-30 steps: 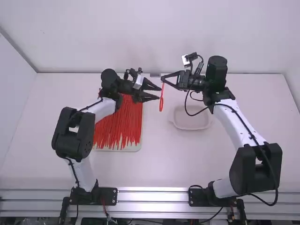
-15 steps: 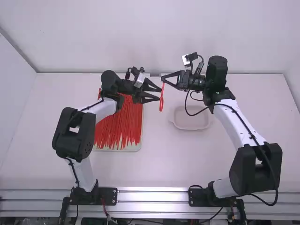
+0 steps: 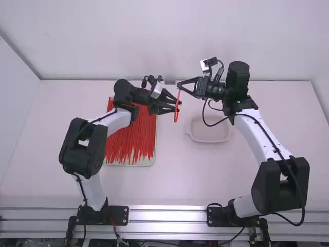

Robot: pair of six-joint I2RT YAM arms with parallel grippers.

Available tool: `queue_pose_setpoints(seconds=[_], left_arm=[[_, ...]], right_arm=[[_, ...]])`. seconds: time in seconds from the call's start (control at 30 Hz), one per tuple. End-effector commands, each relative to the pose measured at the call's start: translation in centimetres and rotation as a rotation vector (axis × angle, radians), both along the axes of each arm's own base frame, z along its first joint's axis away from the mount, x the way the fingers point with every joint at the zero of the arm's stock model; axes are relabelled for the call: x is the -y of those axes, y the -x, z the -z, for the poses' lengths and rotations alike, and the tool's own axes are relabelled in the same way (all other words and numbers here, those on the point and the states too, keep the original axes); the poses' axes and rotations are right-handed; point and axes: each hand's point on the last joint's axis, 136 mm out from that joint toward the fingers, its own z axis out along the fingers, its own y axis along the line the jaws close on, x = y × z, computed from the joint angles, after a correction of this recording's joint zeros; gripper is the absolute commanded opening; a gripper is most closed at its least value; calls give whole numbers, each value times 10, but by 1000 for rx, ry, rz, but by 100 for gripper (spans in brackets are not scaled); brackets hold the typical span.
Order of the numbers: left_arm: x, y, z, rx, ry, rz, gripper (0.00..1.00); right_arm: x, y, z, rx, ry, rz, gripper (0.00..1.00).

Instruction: Fasten the cable tie

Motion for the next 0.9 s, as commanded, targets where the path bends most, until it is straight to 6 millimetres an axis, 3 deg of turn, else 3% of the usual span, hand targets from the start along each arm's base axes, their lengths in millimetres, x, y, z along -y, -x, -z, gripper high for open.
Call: queue_pose_setpoints(seconds=[0.0,0.1,0.17,0.6,0.87], left_arm=[[2,5,-1,9,-3,16,18],[2,4,-1,11,-2,15,11],[1,4,-1,12,-2,14,2],[2,3,-1,41,11,4,2],[2,3,0,53,13,5,2]], right_arm=[[1,-1,-9,26,-4,7,0],[1,-1,-9,25,-4,7,0],[2,-2,-9,26,-4,10,0],[3,-10,-23,19,-44,51,0],[14,-19,-31,17,-65,98,0]])
